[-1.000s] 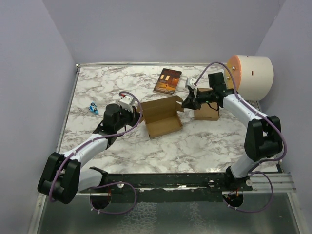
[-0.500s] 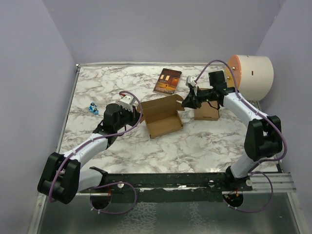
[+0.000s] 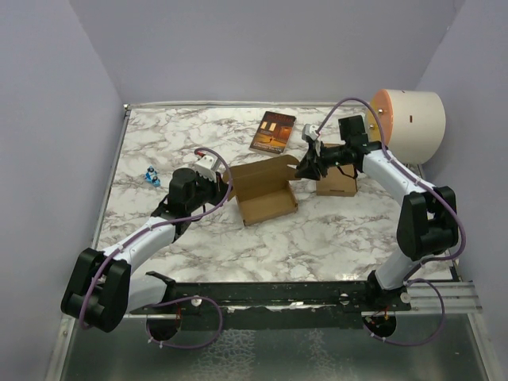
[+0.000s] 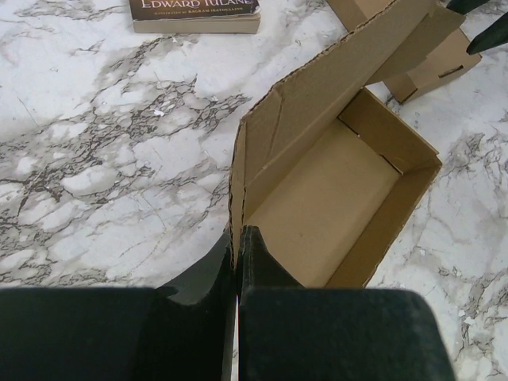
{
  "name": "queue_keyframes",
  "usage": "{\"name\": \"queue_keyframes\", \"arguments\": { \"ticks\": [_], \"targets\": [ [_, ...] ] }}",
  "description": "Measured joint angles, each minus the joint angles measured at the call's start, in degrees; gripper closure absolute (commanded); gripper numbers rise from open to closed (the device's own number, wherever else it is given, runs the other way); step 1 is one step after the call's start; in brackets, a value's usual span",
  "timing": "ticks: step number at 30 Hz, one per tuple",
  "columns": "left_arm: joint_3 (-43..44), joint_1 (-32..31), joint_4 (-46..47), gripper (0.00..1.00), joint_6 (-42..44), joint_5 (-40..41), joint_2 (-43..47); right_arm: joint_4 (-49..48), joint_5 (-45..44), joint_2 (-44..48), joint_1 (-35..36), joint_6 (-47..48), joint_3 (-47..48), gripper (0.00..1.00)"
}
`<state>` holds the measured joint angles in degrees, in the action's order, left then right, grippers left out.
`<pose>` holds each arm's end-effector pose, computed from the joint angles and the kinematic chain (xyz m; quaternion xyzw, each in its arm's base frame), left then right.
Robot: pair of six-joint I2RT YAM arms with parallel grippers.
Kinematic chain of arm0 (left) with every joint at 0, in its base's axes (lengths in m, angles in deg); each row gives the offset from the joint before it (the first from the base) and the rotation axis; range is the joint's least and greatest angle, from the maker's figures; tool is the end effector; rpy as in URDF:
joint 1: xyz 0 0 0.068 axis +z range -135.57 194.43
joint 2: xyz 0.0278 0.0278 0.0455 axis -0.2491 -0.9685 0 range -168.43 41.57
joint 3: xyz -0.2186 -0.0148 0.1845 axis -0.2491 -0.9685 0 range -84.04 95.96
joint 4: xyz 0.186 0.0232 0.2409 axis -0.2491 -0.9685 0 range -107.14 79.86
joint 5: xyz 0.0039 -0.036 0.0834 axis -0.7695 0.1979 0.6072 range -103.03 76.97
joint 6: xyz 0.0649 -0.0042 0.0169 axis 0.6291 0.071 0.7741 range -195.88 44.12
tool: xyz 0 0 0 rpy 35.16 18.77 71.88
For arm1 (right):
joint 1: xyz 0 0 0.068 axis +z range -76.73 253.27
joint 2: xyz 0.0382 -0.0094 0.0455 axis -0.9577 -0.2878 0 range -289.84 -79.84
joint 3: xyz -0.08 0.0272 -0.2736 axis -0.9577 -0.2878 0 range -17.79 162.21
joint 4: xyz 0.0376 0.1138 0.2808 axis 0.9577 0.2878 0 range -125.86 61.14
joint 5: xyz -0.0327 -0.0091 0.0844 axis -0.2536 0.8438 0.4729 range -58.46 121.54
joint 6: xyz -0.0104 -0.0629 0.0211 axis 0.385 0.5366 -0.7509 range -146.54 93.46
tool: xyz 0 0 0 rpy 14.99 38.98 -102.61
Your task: Fold the paper box
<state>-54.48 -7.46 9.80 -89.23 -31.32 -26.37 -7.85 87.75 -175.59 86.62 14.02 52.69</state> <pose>0.2718 -0.1273 0.1979 0.1523 0.7918 -0.2976 0.5112 0.3781 0.1354 0.2367 -0.5117 0.6790 0.3691 0.3753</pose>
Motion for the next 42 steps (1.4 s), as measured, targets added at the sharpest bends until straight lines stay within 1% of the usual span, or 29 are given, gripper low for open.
{"name": "queue_keyframes", "arguments": {
  "ticks": [5, 11, 15, 17, 22, 26, 31, 36, 42],
  "targets": [
    [0.2, 0.0, -0.4, 1.00, 0.0, 0.0, 0.0, 0.5, 0.0, 0.0, 0.0, -0.3, 0.6, 0.81],
    [1.4, 0.0, -0.9, 1.00, -0.1, 0.0, 0.0, 0.5, 0.0, -0.2, 0.2, -1.2, 0.6, 0.82],
    [1.7, 0.0, -1.1, 1.00, -0.2, 0.0, 0.0, 0.5, 0.0, -0.3, 0.2, -1.3, 0.6, 0.96],
    [1.7, 0.0, -1.2, 1.00, -0.3, 0.0, 0.0, 0.5, -0.1, -0.3, 0.3, -1.4, 0.6, 0.99],
    [1.7, -0.1, -1.7, 1.00, -1.4, 1.0, 0.0, -0.5, -1.0, -0.3, 0.6, -2.8, 0.6, 0.99],
    [2.1, -0.9, -1.9, 1.00, -4.1, 4.1, -0.5, -3.5, -3.7, 0.3, 1.8, -5.4, -0.5, 0.99],
    [3.4, -3.9, -2.6, 1.00, -7.6, 11.8, -2.1, -9.0, -10.6, 1.6, 4.3, -10.8, -3.2, 0.99],
    [6.6, -6.9, -4.9, 1.00, -10.6, 20.6, -4.4, -15.7, -17.7, 1.8, 6.2, -17.1, -4.6, 0.99],
    [9.4, -9.0, -5.3, 1.00, -12.6, 28.0, -7.2, -23.8, -27.5, 1.8, 9.0, -23.5, -5.8, 0.99]
  ]
}}
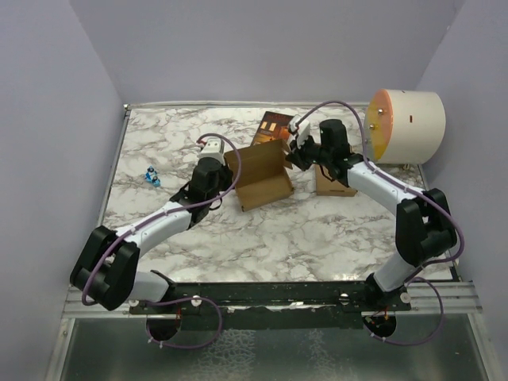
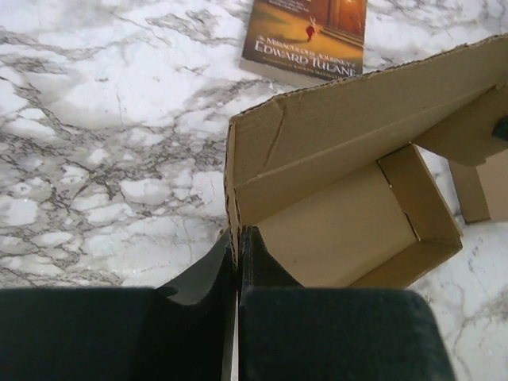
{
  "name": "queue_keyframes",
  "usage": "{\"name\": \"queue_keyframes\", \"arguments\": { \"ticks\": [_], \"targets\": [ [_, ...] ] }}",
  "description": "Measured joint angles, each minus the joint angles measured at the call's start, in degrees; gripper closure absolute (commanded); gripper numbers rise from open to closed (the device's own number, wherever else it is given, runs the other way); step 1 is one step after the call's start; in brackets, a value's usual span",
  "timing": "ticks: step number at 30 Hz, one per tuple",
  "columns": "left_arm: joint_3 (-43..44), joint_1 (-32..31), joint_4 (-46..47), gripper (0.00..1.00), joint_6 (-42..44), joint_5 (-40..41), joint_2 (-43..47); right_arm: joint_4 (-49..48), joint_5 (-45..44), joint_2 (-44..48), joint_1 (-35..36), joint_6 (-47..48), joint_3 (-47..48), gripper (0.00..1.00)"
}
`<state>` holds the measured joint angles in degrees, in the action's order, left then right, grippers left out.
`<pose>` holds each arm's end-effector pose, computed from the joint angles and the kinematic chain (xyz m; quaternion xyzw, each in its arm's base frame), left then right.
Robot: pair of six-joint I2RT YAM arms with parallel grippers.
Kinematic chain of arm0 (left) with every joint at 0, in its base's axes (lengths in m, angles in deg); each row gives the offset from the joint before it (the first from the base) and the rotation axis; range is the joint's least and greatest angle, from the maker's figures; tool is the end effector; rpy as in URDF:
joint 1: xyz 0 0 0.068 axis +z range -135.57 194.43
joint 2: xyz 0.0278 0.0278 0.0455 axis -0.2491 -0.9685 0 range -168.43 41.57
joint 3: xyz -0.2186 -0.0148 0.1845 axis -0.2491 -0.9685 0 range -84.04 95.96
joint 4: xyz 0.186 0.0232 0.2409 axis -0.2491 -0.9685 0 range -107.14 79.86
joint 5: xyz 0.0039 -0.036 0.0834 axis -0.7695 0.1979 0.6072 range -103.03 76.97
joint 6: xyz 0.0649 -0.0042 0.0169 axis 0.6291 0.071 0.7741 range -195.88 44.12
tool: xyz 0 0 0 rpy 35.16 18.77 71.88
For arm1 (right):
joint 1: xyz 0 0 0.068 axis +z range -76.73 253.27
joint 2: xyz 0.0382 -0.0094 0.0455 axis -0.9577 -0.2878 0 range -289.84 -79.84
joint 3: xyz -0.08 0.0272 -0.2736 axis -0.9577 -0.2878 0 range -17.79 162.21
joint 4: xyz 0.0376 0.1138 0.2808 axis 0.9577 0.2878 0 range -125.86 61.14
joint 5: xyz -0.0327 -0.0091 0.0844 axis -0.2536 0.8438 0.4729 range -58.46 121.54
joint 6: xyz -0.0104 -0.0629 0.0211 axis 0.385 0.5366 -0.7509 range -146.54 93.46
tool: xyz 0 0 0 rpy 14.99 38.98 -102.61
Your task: Fold the paper box
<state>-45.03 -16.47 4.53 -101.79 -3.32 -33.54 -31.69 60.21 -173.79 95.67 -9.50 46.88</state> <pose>0.2941 -0.1654 0.2127 -0.0118 0.8245 -0.2055 0.5270 0.3820 0.1851 0.2340 -0.3983 0.7636 0.2392 0.4484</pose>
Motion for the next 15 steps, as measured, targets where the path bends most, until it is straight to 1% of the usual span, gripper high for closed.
{"name": "queue_keyframes", "arguments": {
  "ticks": [6, 12, 15],
  "targets": [
    [7.9, -1.2, -3.0, 1.00, -2.8, 10.3, -6.5, -7.8, -10.3, 0.0, 3.5, -5.3, -0.9, 0.99],
    [12.3, -3.1, -4.3, 1.00, -5.6, 19.6, -10.1, -12.9, -15.7, -0.4, 5.1, -9.8, -1.9, 0.99],
    [13.6, -4.3, -5.0, 1.00, -6.8, 22.9, -12.0, -14.7, -17.8, -1.1, 5.5, -12.0, -3.2, 0.99]
  ]
}}
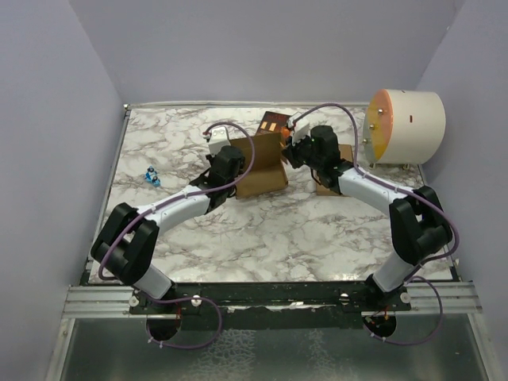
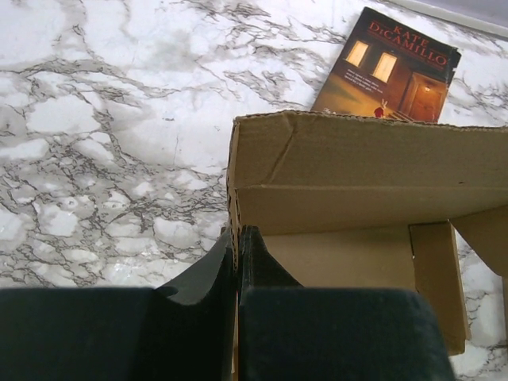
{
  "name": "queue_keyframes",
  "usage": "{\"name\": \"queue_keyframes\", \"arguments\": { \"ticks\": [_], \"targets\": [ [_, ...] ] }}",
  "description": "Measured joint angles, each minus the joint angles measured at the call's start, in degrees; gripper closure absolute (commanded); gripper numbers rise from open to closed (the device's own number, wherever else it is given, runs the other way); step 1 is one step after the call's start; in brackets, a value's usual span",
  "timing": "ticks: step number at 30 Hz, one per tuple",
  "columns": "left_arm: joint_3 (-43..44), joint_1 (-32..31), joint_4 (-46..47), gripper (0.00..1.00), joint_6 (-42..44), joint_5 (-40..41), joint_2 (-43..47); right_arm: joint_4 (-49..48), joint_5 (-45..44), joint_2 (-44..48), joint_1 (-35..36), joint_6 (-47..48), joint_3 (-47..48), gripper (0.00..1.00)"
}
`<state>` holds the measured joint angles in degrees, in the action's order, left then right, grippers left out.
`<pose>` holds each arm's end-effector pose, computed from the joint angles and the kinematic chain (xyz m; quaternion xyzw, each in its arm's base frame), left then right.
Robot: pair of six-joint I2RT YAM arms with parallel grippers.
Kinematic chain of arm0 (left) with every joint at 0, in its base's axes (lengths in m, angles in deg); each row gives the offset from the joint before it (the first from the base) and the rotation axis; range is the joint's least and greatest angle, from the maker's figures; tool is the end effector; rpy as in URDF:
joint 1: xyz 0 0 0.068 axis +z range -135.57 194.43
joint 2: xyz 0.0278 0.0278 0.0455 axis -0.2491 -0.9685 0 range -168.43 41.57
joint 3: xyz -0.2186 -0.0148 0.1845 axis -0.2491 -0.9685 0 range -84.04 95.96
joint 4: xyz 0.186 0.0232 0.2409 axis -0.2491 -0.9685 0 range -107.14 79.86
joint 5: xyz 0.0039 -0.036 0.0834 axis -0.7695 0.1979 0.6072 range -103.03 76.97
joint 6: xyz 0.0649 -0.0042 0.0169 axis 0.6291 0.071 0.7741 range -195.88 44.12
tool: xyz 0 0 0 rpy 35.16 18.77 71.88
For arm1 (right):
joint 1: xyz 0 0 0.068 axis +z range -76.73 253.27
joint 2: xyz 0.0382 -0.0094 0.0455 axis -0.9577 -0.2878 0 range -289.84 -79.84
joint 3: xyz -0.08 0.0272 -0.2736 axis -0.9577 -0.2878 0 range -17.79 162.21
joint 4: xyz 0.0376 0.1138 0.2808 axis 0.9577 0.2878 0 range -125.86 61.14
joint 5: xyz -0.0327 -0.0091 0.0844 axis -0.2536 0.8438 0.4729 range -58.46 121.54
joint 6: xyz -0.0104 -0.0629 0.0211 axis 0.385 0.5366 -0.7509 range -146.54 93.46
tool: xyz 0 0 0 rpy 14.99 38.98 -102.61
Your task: Fold the paper box
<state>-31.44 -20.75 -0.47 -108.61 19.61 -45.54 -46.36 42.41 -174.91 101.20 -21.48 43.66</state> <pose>0.3339 -0.1999 0.2256 -0.1340 0.8117 -0.0922 0.5610 0.3814 0.2135 0.2294 -0.2859 0.7817 0.1861 0.5221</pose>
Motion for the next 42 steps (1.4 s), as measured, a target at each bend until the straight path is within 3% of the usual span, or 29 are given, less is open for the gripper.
{"name": "queue_keyframes", "arguments": {
  "ticks": [16, 42],
  "targets": [
    [0.0, -2.0, 2.2, 1.00, -1.2, 4.0, -4.4, -3.7, -8.1, -2.1, 2.4, -5.8, -3.0, 0.99],
    [-4.7, -4.7, 1.9, 1.00, 0.1, 2.8, 0.0, -0.5, -8.5, -0.6, 3.0, -10.2, -3.6, 0.97]
  ]
}}
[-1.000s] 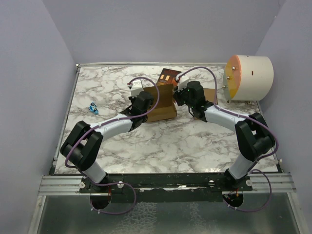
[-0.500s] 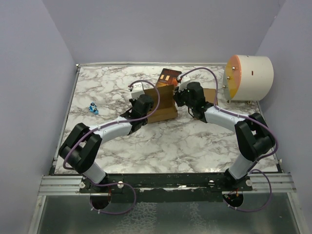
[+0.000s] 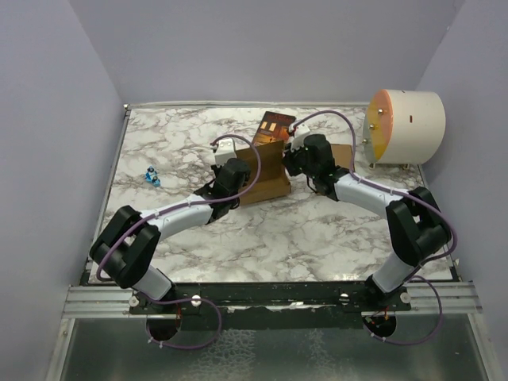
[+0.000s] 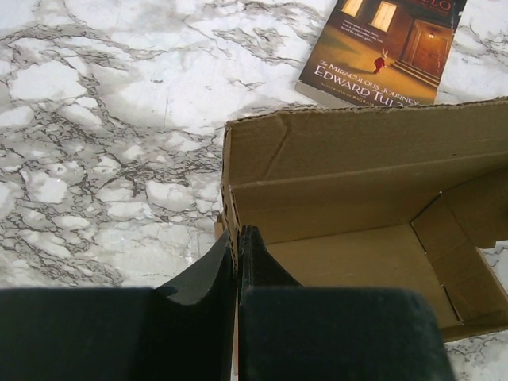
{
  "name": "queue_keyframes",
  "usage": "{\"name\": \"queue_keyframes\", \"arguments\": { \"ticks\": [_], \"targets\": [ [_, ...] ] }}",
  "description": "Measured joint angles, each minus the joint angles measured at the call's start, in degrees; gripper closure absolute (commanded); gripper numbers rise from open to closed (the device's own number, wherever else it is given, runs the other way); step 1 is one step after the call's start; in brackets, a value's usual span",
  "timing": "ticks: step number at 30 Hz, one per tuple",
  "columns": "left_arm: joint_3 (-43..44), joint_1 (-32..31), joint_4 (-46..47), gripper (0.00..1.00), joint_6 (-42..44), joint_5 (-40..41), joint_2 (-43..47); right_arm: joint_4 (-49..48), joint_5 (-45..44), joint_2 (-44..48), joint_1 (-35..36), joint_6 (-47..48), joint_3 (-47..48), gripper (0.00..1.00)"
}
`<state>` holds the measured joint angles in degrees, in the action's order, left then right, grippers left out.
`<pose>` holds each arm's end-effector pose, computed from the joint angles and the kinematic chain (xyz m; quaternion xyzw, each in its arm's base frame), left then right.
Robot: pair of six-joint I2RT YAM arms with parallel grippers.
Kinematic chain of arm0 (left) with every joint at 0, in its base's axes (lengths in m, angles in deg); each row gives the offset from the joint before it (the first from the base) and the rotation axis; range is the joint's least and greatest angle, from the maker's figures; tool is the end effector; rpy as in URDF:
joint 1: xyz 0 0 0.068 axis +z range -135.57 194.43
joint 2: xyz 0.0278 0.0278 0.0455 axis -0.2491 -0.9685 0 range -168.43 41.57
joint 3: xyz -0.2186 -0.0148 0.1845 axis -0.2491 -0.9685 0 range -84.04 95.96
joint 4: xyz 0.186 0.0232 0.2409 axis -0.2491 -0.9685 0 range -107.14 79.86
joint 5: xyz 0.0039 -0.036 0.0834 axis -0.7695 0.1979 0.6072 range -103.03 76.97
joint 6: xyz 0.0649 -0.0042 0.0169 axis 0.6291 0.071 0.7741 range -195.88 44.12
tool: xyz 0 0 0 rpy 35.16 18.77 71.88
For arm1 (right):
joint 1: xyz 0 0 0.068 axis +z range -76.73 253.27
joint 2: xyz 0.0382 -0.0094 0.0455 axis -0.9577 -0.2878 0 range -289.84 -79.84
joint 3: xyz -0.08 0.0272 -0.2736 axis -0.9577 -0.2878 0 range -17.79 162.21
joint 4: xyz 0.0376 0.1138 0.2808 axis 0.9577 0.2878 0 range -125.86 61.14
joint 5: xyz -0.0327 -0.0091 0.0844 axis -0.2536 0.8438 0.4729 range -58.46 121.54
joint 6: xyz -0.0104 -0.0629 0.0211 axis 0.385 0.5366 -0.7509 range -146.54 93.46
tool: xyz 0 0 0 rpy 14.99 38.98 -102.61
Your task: Fold the paper box
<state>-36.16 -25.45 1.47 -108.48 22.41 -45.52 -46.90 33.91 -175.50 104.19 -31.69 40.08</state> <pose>0.3068 -0.2158 0.1990 -0.1056 0.8231 -0.0817 0.5519 0.3665 0.2219 0.2016 -0.2004 0.8274 0.1790 0.4931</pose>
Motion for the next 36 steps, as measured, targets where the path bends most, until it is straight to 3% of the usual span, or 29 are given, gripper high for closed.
{"name": "queue_keyframes", "arguments": {
  "ticks": [24, 31, 36],
  "targets": [
    [-5.3, -5.3, -3.6, 1.00, -0.5, 0.4, 4.9, 1.0, 1.6, 6.5, 1.0, 2.5, -8.5, 0.93],
    [-5.9, -5.8, -3.8, 0.83, -0.7, 0.5, 6.5, 0.8, 2.2, 8.7, 1.1, 3.4, -10.3, 0.94],
    [-5.9, -6.4, -3.9, 0.78, -1.4, 0.4, 7.9, 0.1, 2.4, 9.7, 1.4, 3.8, -11.7, 0.94]
  ]
}}
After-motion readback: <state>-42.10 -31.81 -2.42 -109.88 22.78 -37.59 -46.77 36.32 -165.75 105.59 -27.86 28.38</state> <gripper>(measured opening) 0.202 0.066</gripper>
